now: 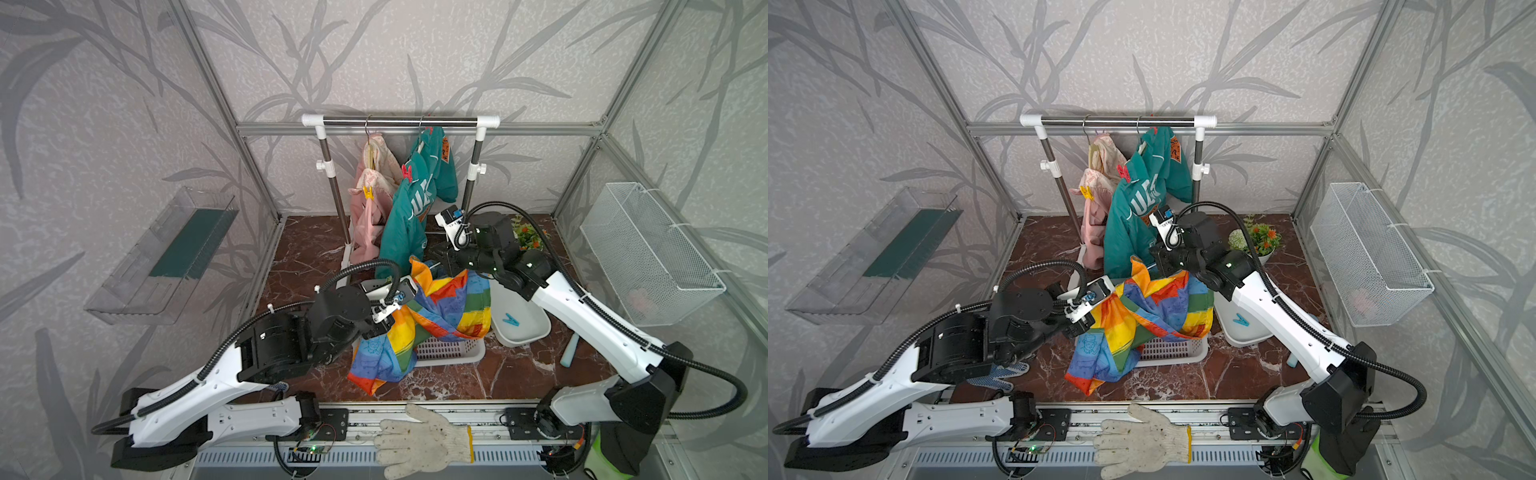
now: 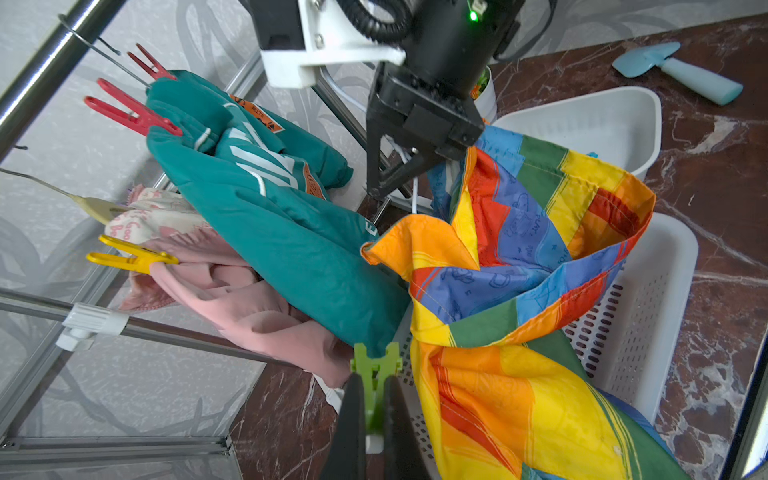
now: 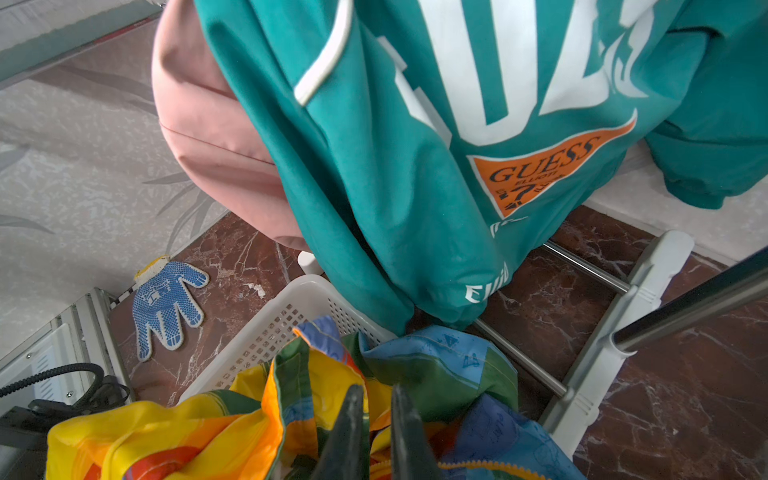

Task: Remove the clothespins securing jackets to the hanger
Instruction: Remove the clothespin from the hanger, then place the clothespin in the storage box.

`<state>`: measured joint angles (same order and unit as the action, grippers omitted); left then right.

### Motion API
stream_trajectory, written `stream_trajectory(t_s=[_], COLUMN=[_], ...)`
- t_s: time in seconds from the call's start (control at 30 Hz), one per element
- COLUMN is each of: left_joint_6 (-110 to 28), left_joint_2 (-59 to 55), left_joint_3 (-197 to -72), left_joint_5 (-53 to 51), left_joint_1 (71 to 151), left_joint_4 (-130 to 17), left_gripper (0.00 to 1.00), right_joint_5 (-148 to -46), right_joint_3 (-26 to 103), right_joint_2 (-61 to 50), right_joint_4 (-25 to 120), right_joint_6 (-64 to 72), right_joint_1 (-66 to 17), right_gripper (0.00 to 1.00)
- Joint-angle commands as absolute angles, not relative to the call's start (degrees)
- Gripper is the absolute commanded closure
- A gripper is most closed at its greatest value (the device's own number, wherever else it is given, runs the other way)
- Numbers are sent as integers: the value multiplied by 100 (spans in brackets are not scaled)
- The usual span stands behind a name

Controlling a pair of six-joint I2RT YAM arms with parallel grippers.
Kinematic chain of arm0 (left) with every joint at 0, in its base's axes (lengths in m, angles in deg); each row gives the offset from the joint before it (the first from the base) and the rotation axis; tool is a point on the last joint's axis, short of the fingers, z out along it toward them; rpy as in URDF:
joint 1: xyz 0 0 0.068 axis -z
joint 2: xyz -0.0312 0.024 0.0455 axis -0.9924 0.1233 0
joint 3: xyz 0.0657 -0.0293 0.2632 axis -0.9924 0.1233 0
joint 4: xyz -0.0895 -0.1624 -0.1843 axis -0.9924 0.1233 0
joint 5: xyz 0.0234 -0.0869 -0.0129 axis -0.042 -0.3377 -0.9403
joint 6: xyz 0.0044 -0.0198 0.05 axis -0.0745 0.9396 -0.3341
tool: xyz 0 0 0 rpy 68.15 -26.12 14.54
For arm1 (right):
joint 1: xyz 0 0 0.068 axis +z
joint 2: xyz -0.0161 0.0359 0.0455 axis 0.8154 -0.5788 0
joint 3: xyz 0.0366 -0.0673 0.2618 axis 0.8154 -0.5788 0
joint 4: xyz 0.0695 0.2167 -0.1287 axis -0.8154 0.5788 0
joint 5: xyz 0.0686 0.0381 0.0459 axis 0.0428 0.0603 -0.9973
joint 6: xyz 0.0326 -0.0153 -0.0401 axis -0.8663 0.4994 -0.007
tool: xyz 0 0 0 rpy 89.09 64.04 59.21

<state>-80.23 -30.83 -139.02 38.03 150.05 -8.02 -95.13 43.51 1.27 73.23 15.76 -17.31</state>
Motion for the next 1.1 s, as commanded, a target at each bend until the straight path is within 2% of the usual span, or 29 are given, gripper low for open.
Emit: stream_trajectory(t_s=[0.0,0.1,0.2,0.33,0.6,0.8,1.07], left_joint_6=[-8017,-7944,-8029,-7811,-7405,-7483,-7342], left_joint_2=[-3049,-2926,-2676,-2375,-1845,-996,573], left_joint_3=[-14097,-14066,-13943,-13654,-12639,-12240,-12673], left_joint_5=[3618,3428,3695,3254,2908,2893,2625], left_joint_1=[15054,15352,15857,16051,16093,16091,15830], left_joint_4=[-1003,-1398,-1940,-2808,-4897,-6353,-6887], left_gripper=[100,100,100,100,100,100,100], right_joint_5=[-9444,-9464,-9516,-9647,-9868,-9941,-10036], right_joint_3=[4605,4671,4782,4924,5156,5291,5370], right_joint_2=[53,-34,-141,-284,-457,-479,-427], right_joint_4=[7122,7123,7171,7219,7376,7487,7637], right_joint_6=[1635,1651,1684,1685,1670,1654,1730], right_joint_1=[-1779,-1817,-1872,-1951,-2040,-2043,-2036], right_gripper=[99,99,99,99,99,99,100])
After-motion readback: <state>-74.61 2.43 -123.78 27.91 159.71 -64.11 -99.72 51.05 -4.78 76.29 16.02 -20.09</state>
